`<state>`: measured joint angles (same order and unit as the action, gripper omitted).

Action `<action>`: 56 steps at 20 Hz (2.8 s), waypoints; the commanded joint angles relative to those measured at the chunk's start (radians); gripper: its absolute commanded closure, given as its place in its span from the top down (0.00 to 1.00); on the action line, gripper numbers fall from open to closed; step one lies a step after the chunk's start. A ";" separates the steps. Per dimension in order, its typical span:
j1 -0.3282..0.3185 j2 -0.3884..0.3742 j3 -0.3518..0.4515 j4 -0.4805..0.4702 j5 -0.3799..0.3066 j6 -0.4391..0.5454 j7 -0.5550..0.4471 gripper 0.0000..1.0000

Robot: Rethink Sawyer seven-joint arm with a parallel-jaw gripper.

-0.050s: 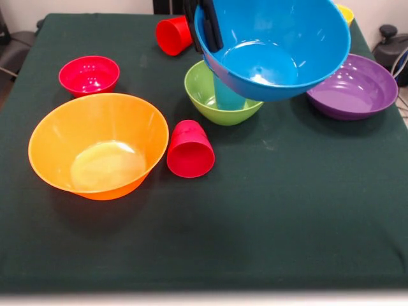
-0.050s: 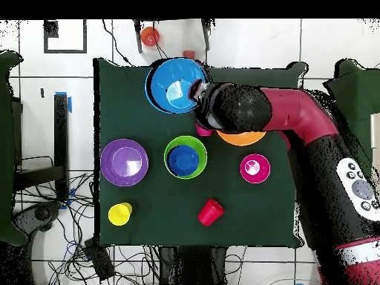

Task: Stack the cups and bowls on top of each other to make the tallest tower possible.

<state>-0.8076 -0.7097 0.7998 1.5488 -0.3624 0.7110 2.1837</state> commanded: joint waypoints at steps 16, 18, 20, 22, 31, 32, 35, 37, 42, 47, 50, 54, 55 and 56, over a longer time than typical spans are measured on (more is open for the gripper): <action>0.010 -0.122 -0.030 0.082 0.011 0.126 -0.103 0.00; 0.012 -0.121 -0.031 0.078 0.013 0.127 -0.104 0.00; 0.011 -0.123 -0.029 0.081 0.017 0.126 -0.105 0.00; 0.012 -0.122 -0.032 0.083 0.013 0.119 -0.104 0.00; 0.004 -0.121 -0.024 0.089 0.018 0.112 -0.112 0.00; 0.004 -0.118 -0.025 0.088 0.016 0.110 -0.114 0.00; -0.001 -0.107 -0.029 0.093 0.005 0.093 -0.118 0.00; -0.006 -0.099 -0.037 0.099 -0.008 0.078 -0.119 0.00; -0.007 -0.095 -0.054 0.110 -0.026 0.065 -0.110 0.00; -0.018 -0.121 -0.048 0.143 -0.018 0.066 -0.107 0.00; -0.014 -0.127 -0.060 0.147 -0.029 0.071 -0.102 0.00; -0.020 -0.109 -0.069 0.151 -0.047 0.054 -0.102 0.00; -0.023 -0.108 -0.069 0.154 -0.049 0.051 -0.103 0.00; -0.029 -0.109 -0.068 0.156 -0.050 0.054 -0.109 0.00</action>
<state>-0.8300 -0.8394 0.7987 1.6268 -0.3452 0.7396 2.1837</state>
